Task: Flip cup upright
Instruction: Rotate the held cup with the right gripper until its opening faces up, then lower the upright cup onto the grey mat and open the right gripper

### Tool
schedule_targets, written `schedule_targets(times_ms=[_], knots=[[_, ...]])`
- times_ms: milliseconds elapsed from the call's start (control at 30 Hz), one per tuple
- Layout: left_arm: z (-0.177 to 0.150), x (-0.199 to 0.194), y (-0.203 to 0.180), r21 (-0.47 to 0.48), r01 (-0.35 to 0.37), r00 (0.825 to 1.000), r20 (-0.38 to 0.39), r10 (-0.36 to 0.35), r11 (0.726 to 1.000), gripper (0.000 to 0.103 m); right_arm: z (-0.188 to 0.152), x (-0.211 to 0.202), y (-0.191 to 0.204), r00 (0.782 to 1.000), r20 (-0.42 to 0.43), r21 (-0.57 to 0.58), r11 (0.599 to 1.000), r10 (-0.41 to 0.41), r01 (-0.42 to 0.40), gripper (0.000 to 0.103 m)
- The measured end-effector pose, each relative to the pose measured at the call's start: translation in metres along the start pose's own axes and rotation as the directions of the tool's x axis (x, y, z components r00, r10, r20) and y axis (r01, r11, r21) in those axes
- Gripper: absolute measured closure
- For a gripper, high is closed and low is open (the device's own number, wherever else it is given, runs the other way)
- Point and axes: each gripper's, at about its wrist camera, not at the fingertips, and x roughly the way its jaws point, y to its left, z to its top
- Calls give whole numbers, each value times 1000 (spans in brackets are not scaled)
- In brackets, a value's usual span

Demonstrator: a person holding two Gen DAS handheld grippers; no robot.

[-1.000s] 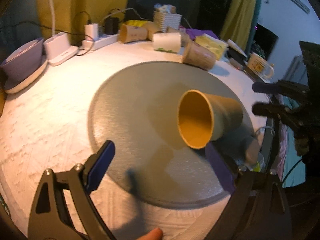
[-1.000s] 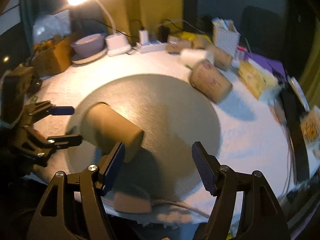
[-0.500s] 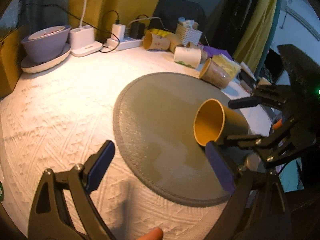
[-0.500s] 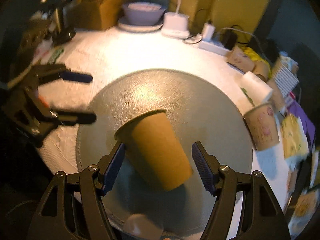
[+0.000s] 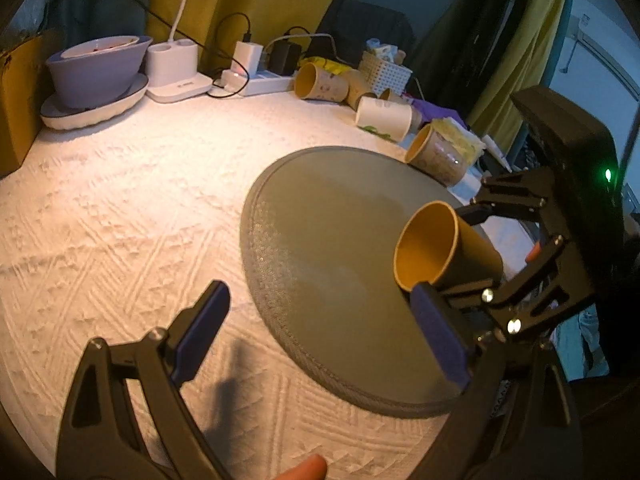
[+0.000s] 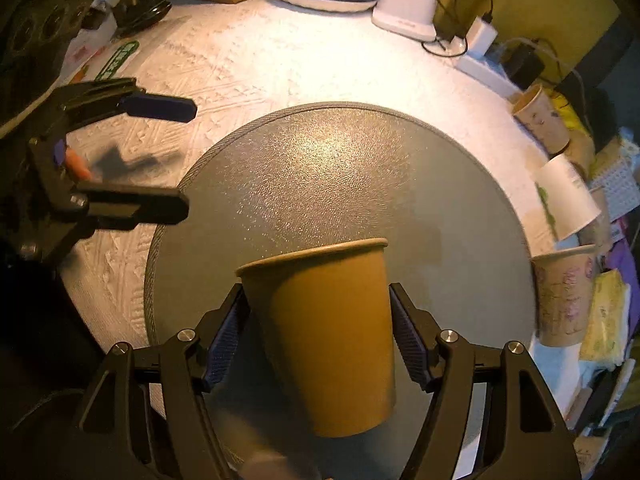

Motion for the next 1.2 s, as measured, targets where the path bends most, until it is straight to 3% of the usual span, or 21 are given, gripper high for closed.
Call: schedule_targets(times_ms=[267, 400, 533, 1200], knots=[[7, -3, 7, -27, -11, 1000, 20, 12, 1000, 10, 10, -18, -18, 995, 99, 89, 996, -1, -8, 34], [10, -6, 4, -31, -12, 999, 43, 13, 999, 10, 8, -34, -33, 967, 254, 192, 981, -13, -37, 34], [11, -8, 0, -27, -11, 999, 53, 12, 1000, 10, -2, -35, -47, 942, 332, 283, 958, -43, -56, 34], [14, -6, -44, 41, -7, 999, 32, 6, 999, 10, -47, -39, -55, 931, 336, 420, 907, -143, -12, 34]])
